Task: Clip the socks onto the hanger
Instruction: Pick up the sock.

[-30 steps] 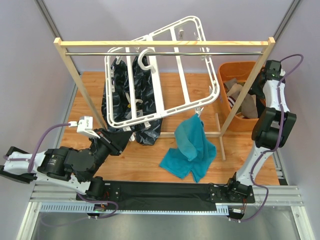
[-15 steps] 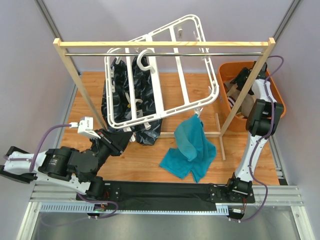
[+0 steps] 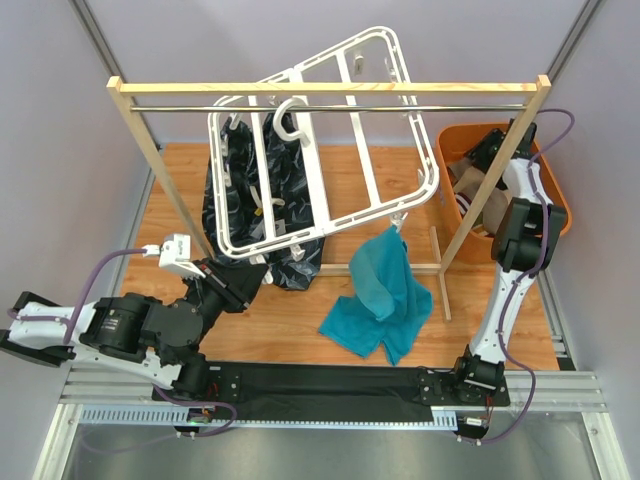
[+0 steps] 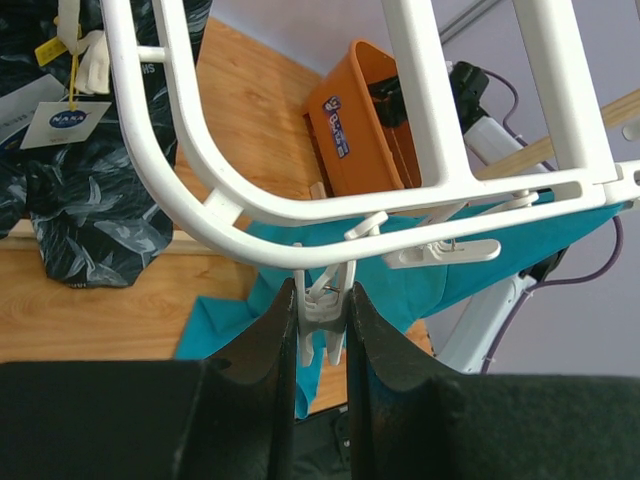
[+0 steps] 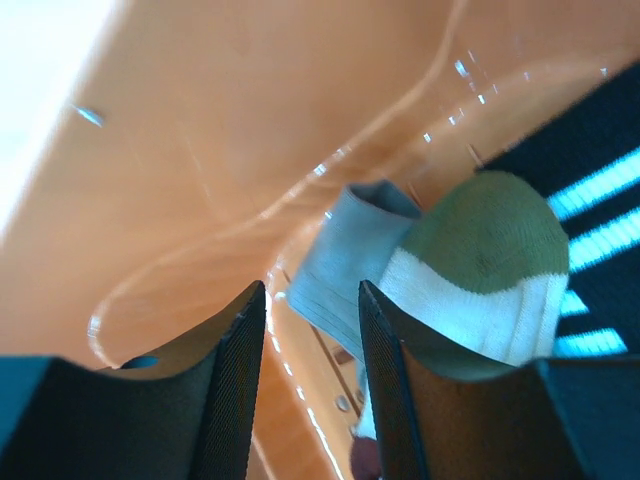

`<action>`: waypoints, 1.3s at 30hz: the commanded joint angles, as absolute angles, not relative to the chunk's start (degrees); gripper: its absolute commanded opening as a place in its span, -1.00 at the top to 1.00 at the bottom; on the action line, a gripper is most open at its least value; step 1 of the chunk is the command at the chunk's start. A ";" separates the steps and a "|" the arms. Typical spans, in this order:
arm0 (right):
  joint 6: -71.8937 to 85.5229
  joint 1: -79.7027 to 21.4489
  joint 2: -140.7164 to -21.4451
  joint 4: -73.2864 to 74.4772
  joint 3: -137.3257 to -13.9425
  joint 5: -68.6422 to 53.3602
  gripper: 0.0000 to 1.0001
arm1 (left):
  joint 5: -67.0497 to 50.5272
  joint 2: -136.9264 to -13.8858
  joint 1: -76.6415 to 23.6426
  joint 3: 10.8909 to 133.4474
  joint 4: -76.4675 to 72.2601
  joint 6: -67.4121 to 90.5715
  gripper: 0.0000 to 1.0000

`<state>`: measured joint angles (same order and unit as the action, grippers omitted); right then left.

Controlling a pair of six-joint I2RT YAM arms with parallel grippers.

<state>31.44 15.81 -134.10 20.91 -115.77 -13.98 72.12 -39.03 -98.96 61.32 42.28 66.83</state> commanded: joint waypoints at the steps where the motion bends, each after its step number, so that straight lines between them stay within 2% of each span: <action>1: 33.40 15.38 -135.34 19.77 -121.10 -14.06 0.12 | 71.10 -39.90 -98.96 61.26 46.93 68.11 1.00; 13: 30.76 12.22 -140.27 22.41 -124.19 -7.39 0.11 | 71.54 -40.43 -98.96 60.73 46.14 67.76 1.00; 22: 29.79 11.16 -143.87 27.24 -128.31 2.96 0.11 | 71.98 -39.81 -98.96 60.29 46.06 67.59 1.00; 26: 31.28 10.90 -145.63 30.49 -131.22 8.69 0.18 | 72.25 -39.81 -98.96 60.47 46.23 67.59 1.00; 30: 31.47 10.90 -147.65 32.60 -133.85 10.46 0.39 | 72.42 -39.90 -99.05 60.64 46.23 67.41 1.00; 31: 31.20 10.90 -147.48 32.35 -133.77 10.11 0.57 | 72.33 -39.90 -98.97 60.73 46.32 67.50 1.00; 35: 29.36 11.07 -145.73 30.76 -132.45 8.26 0.98 | 71.98 -40.08 -98.96 60.65 46.32 67.41 1.00; 39: 29.36 11.69 -140.02 29.71 -129.22 5.98 0.99 | 71.54 -40.08 -98.96 60.73 46.41 67.59 1.00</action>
